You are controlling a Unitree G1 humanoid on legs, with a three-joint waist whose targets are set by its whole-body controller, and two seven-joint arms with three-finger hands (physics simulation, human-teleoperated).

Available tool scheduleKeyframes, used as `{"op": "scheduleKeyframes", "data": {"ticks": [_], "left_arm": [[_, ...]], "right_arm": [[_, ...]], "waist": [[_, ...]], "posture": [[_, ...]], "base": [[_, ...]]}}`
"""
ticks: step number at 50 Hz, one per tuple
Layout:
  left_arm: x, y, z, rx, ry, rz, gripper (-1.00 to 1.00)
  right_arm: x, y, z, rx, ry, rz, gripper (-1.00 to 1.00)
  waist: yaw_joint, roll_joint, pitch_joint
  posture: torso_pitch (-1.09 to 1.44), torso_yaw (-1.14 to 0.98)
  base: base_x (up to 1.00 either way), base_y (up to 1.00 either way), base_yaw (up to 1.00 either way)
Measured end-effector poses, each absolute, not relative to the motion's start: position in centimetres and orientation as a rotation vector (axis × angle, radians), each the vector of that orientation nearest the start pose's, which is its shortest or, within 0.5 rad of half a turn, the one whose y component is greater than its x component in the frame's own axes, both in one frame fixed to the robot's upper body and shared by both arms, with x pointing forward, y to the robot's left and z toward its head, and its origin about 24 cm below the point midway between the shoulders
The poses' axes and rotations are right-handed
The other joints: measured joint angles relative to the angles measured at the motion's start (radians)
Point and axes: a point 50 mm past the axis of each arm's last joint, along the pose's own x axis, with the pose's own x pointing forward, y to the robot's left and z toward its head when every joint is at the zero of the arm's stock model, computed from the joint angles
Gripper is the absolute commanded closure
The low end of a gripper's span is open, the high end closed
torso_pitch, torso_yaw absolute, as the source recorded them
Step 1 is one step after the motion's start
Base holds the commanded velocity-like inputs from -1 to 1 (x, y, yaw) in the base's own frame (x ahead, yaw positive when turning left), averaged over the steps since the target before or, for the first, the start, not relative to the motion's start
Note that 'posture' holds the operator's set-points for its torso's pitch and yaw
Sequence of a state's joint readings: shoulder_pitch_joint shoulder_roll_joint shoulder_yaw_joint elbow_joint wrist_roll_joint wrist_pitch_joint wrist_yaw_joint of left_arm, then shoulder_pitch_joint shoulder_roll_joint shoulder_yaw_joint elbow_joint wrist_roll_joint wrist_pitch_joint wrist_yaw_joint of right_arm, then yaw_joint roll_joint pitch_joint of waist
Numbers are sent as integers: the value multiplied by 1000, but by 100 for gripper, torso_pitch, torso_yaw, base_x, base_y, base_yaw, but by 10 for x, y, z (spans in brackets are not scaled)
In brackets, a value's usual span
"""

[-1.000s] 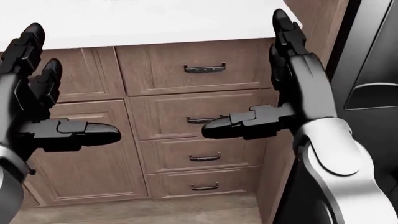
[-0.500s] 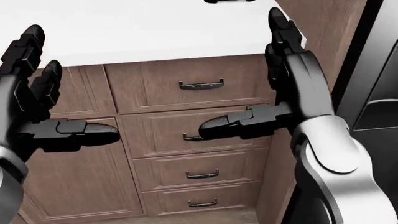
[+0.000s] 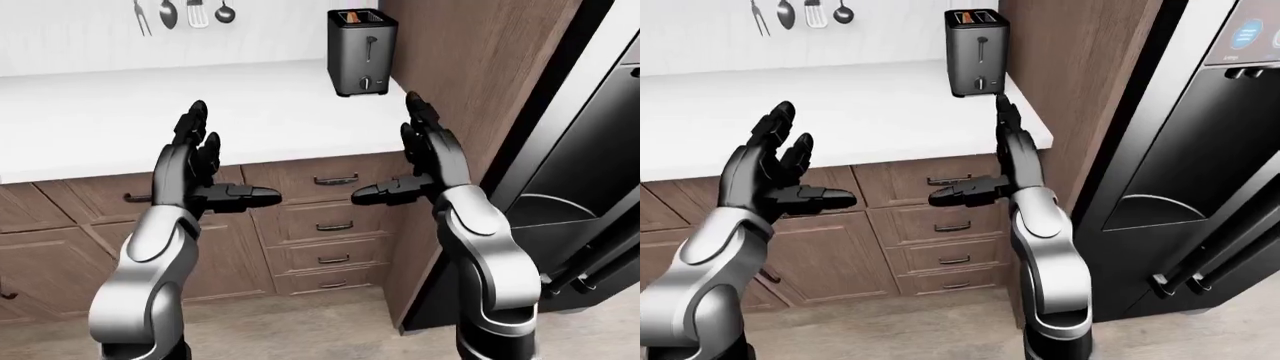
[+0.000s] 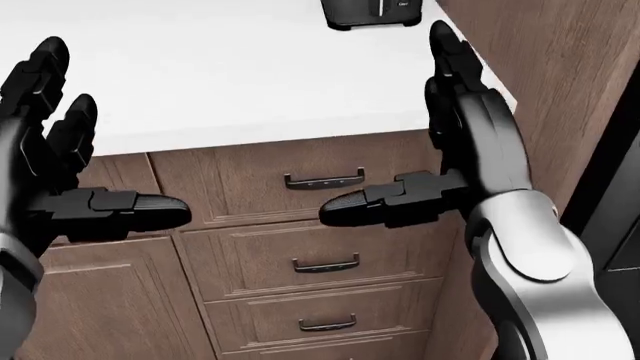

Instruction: Push down the lever of the toaster to turn it on.

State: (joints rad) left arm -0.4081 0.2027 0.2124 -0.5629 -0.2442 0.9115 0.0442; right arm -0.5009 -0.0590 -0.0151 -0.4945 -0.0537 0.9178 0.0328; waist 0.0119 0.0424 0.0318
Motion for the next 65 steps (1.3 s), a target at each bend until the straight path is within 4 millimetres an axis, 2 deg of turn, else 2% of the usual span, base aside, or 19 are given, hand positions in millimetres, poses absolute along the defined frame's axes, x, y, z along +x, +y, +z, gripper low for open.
{"op": "scheduleKeyframes", "data": {"ticks": [6,7,9,12,19,20,21,23,26,31,33,36,39,42,44,46,48,52,65], "left_arm": [[278,179,200,-17,-92,-10,-100],[278,176,198,-23,-83,-20,-100],[279,172,193,-23,-58,-44,-100],[279,172,193,-23,-49,-50,-100],[277,175,198,-21,-93,-34,-100],[276,177,198,-19,-94,-28,-100],[276,179,196,-21,-85,-18,-100],[277,183,188,-24,-49,6,-100],[277,183,187,-21,-37,12,-100],[276,180,196,-20,-91,-5,-100],[275,179,197,-20,-100,-7,-100],[277,173,189,-32,-60,-35,-100],[278,172,186,-33,-31,-49,-100],[276,175,193,-29,-64,-34,-100],[275,176,198,-26,-96,-27,-100],[275,176,200,-25,-110,-27,-100],[276,179,195,-26,-88,-17,-100],[277,182,187,-29,-40,6,-100],[276,176,190,-30,-68,-24,-100]], "right_arm": [[290,-126,209,-113,-113,84,-100],[290,-128,208,-116,-107,76,-100],[292,-133,203,-113,-73,55,-100],[293,-137,202,-113,-60,37,-100],[291,-132,207,-113,-103,55,-100],[291,-130,206,-111,-101,62,-100],[291,-128,202,-110,-87,72,-100],[292,-124,195,-111,-51,96,-100],[291,-124,195,-109,-47,98,-100],[290,-124,205,-110,-105,88,-100],[290,-123,207,-112,-114,94,-100],[292,-128,203,-118,-84,70,-100],[294,-132,198,-122,-45,47,-100],[293,-128,204,-126,-75,57,-100],[291,-126,209,-126,-103,69,-100],[291,-125,212,-125,-116,75,-100],[291,-122,206,-120,-95,88,-100],[293,-119,197,-120,-50,105,-100],[290,-124,200,-136,-86,80,-100]], "waist": [[9,-86,-6],[1,-74,1],[-9,-79,15],[-17,-71,7],[-32,27,3],[-26,34,1],[-17,23,9],[-8,29,16],[-1,14,4],[8,-39,-4],[9,-73,-11],[-13,-67,9],[-22,-69,4],[-18,-42,-5],[-25,-28,7],[-29,6,3],[-22,-20,10],[-8,-41,8],[-12,-37,-6]], "posture": [[0,0],[0,0],[0,0],[0,0],[0,0],[0,0],[0,0],[0,0],[0,0],[0,0],[0,0],[0,0],[0,0],[0,0],[0,0],[0,0],[0,0],[0,0],[0,0]], "base": [[29,0,0],[30,0,0],[29,0,0],[30,0,0],[29,0,0],[30,0,0],[30,0,0],[30,0,0],[30,0,0],[25,0,0],[20,0,0],[19,0,0],[16,0,0],[5,0,0],[4,0,0],[4,0,0],[4,0,0],[4,0,0],[1,0,0]]}}
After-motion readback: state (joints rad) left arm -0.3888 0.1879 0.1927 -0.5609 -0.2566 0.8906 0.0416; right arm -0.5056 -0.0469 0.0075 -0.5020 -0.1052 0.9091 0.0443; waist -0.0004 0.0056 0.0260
